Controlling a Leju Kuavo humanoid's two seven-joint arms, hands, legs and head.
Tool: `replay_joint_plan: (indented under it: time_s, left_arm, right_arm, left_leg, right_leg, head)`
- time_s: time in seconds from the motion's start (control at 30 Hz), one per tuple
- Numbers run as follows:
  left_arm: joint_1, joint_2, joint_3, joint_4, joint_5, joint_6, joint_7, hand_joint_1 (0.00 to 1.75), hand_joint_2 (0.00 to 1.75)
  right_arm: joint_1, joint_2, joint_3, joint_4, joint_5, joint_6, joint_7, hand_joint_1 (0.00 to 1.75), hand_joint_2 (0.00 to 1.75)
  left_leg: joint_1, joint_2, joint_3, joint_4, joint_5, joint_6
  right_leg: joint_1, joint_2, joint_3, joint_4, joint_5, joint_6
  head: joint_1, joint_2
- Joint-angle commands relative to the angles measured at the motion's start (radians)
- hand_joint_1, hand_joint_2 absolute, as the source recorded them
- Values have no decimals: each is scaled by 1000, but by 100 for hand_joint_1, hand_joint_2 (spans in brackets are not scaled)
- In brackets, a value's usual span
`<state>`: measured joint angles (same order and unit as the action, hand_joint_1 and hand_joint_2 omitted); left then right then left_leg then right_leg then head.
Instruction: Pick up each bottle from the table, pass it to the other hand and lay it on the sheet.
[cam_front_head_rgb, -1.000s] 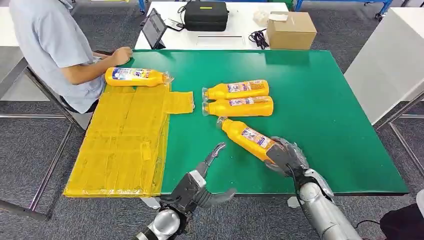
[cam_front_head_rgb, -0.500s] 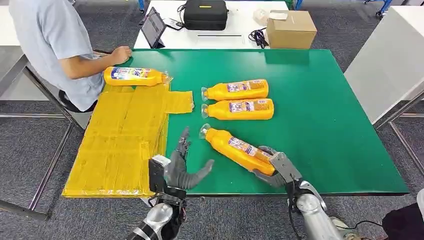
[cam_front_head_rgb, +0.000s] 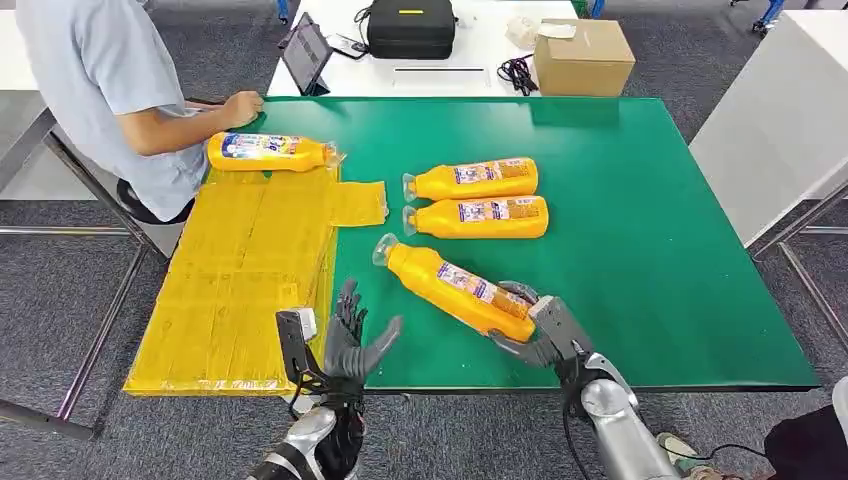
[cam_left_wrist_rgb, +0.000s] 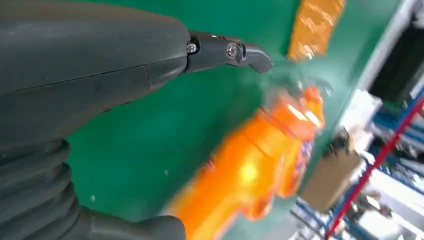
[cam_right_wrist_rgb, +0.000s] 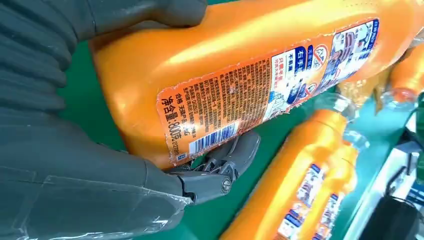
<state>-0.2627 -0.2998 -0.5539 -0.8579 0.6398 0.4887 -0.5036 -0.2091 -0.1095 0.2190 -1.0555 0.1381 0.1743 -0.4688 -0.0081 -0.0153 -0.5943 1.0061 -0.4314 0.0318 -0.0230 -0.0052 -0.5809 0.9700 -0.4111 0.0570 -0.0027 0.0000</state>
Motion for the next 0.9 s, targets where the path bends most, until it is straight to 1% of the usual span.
replay_joint_plan:
  time_s: [0.03, 0.17, 0.23, 0.3, 0.37, 0.43, 0.5, 0.53, 0.6, 0.7, 0.73, 0.77, 0.87, 0.9]
  left_arm:
    - [-45, 8, 26, 114, 16, 17, -17, 0, 175]
    - [-45, 8, 26, 114, 16, 17, -17, 0, 175]
    - [-42, 8, 29, 105, 25, 26, -23, 0, 175]
    - [-35, 11, 50, 108, 68, 3, 16, 0, 175]
    - [-26, 25, 76, 107, 136, -78, 69, 0, 175]
    - [-18, 39, 98, 85, 184, -177, 80, 0, 175]
    - [-15, 50, 105, 63, 194, -225, 72, 0, 175]
    - [-14, 52, 110, 55, 197, -241, 69, 0, 175]
    - [-17, 53, 111, 54, 197, -240, 69, 0, 175]
    - [-16, 50, 110, 52, 196, -239, 68, 0, 175]
    - [-12, 50, 113, 43, 199, -255, 67, 0, 175]
    - [-9, 55, 110, 32, 206, -314, 65, 0, 175]
    - [-3, 59, 118, 24, 249, -461, 115, 0, 175]
    - [-6, 57, 120, 35, 254, -505, 120, 0, 175]
  right_arm:
    - [-41, 10, 32, 25, -9, -10, 3, 175, 175]
    - [-41, 10, 32, 25, -9, -10, 3, 175, 175]
    - [-37, 10, 32, 14, -14, -12, 0, 175, 175]
    - [-39, 14, 35, 5, -29, 1, -7, 175, 175]
    - [-61, 21, 60, 4, -38, 25, -13, 175, 175]
    - [-78, 30, 91, 5, -45, 47, -21, 175, 175]
    - [-85, 38, 112, 3, -54, 65, -28, 175, 175]
    - [-85, 39, 119, 1, -55, 66, -31, 175, 175]
    - [-83, 41, 121, 2, -55, 65, -30, 175, 175]
    - [-80, 39, 121, 1, -55, 66, -32, 175, 175]
    - [-80, 35, 127, -1, -59, 72, -38, 175, 175]
    - [-83, 34, 138, 2, -62, 83, -51, 175, 175]
    - [-91, 42, 166, 20, -58, 100, -78, 175, 175]
    - [-95, 45, 175, 24, -57, 106, -95, 175, 175]
  left_leg:
    - [1, 2, 1, 0, -1, -1]
    - [1, 4, 3, 0, -2, -2]
    - [0, 2, 1, 0, 0, -1]
    - [1, 3, 1, 1, -1, -2]
    - [1, 5, 2, 0, -2, -2]
    - [1, 7, 2, 0, -2, -2]
    - [1, 7, 2, 0, -2, -2]
    - [2, 9, 3, 1, -2, -3]
    - [1, 5, 1, 0, -1, -2]
    - [2, 5, 3, 1, -2, -3]
    - [1, 4, 1, 0, -1, -2]
    - [2, 5, 2, 1, -2, -3]
    - [1, 4, 1, 0, -1, -1]
    - [2, 6, 2, 1, -2, -2]
  right_leg:
    - [1, 2, 1, 0, 0, -2]
    - [1, 4, 2, 0, 0, -3]
    - [0, 1, 1, 0, 0, -1]
    - [1, 2, 1, 0, 0, -2]
    - [1, 4, 1, 0, 0, -3]
    - [1, 6, 1, 0, 0, -3]
    - [1, 6, 0, 0, 1, -3]
    - [2, 8, 1, 1, 0, -4]
    - [1, 4, 0, 0, 0, -2]
    - [2, 4, 2, 0, 0, -3]
    - [1, 3, 0, 0, 0, -2]
    - [2, 4, 2, 1, -1, -3]
    - [1, 3, 0, 0, 0, -2]
    - [2, 6, 2, 0, 0, -3]
  head:
    - [0, 0]
    - [0, 0]
    - [0, 0]
    - [0, 0]
    - [0, 0]
    - [0, 0]
    - [0, 0]
    - [0, 0]
    - [0, 0]
    - [0, 0]
    - [0, 0]
    - [0, 0]
    - [0, 0]
    - [0, 0]
